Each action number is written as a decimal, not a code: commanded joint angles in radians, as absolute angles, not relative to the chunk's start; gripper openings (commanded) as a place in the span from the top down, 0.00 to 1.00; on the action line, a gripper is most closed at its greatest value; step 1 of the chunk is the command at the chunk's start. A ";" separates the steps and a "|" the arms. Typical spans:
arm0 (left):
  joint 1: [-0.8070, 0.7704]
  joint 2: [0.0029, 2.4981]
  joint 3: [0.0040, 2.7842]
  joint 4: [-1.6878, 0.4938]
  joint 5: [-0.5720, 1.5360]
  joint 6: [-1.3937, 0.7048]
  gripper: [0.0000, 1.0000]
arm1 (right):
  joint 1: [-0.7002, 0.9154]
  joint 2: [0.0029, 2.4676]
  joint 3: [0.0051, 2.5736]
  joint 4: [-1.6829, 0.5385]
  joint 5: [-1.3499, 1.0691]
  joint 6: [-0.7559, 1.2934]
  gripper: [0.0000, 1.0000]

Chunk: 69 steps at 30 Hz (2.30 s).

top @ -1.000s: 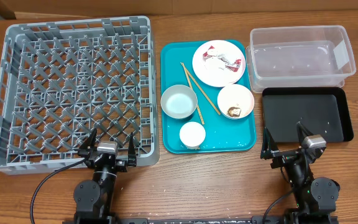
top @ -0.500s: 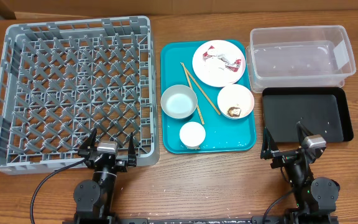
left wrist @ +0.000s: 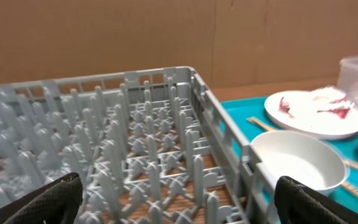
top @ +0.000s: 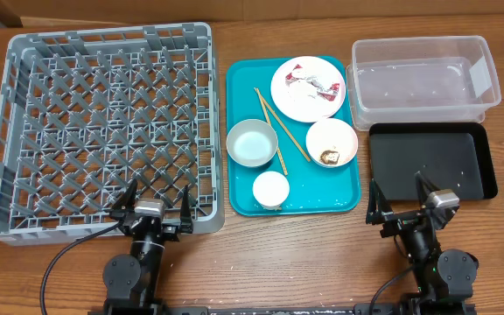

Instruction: Sort waste into correct bins and load items into the dishwasher

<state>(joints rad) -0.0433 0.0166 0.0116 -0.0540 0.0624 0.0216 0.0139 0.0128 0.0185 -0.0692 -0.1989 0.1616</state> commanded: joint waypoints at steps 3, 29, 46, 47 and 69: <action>-0.038 0.006 0.007 -0.047 0.092 -0.207 0.00 | 0.018 0.003 0.008 -0.038 -0.321 0.150 0.00; -0.038 0.570 0.951 -0.536 0.204 -0.006 0.00 | 0.018 0.422 0.854 -0.398 -0.512 0.078 0.00; -0.039 1.179 1.680 -1.103 0.174 0.031 0.00 | 0.060 1.307 1.674 -0.876 -0.641 -0.070 0.00; -0.039 1.196 1.680 -1.102 0.176 0.031 0.00 | 0.072 1.343 1.709 -0.904 -0.632 -0.086 0.00; -0.039 1.477 1.678 -1.131 0.184 0.019 0.00 | 0.279 1.675 1.789 -0.891 -0.257 -0.154 0.00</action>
